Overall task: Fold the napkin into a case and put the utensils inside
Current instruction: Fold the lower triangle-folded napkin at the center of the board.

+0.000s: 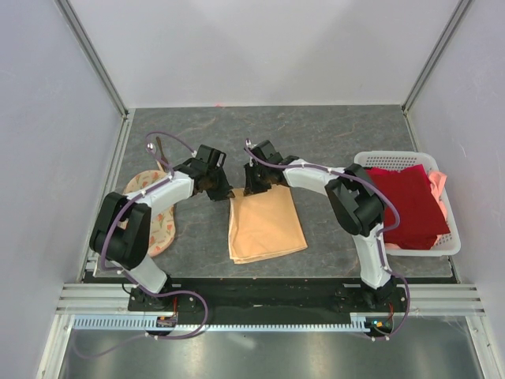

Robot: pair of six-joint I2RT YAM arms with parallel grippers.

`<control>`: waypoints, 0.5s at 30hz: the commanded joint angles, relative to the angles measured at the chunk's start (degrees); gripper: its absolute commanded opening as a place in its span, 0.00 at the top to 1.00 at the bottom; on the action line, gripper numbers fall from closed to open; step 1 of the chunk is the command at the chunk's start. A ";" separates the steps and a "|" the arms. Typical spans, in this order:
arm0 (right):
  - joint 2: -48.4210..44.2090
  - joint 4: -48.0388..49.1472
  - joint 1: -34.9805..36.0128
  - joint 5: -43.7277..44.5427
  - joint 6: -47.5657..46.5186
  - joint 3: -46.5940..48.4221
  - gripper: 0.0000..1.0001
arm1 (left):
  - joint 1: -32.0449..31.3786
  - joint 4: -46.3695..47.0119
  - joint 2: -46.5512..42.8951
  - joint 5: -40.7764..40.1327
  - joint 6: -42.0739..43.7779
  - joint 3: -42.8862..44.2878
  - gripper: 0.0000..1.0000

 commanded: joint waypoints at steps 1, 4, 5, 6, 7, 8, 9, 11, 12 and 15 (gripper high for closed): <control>-6.27 -4.45 0.04 3.21 -3.01 1.85 0.82 | 1.31 1.87 -2.83 0.75 -3.77 -1.24 0.98; -12.16 -7.53 1.44 6.09 -3.71 -0.95 0.68 | 1.57 2.13 -3.01 1.18 -4.29 -1.76 0.98; -15.13 -8.23 3.10 7.33 -3.98 -1.93 0.64 | 1.57 2.31 -3.01 1.27 -4.38 -1.94 0.98; -16.56 -9.37 4.16 8.47 -4.24 -3.07 0.57 | 1.66 2.22 -3.09 1.36 -4.47 -1.94 0.98; -17.88 -9.90 5.30 10.31 -4.07 -5.60 0.54 | 1.84 2.31 -3.18 1.62 -4.47 -2.03 0.98; -20.15 -10.26 7.84 11.03 -3.81 -6.84 0.52 | 1.75 2.40 -3.18 1.80 -4.64 -1.94 0.98; -21.13 -10.61 9.34 11.82 -3.28 -8.25 0.47 | 1.84 2.40 -3.27 1.89 -4.65 -2.12 0.98; -23.15 -11.22 14.25 15.40 -1.44 -11.33 0.39 | 1.93 2.48 -3.18 1.98 -4.82 -2.29 0.98; -23.51 -11.57 16.02 16.47 -0.65 -11.95 0.38 | 1.93 2.40 -3.10 2.06 -5.00 -2.29 0.98; -24.39 -11.84 22.00 19.82 2.69 -14.41 0.32 | 2.10 2.57 -2.83 2.68 -5.26 -2.47 0.98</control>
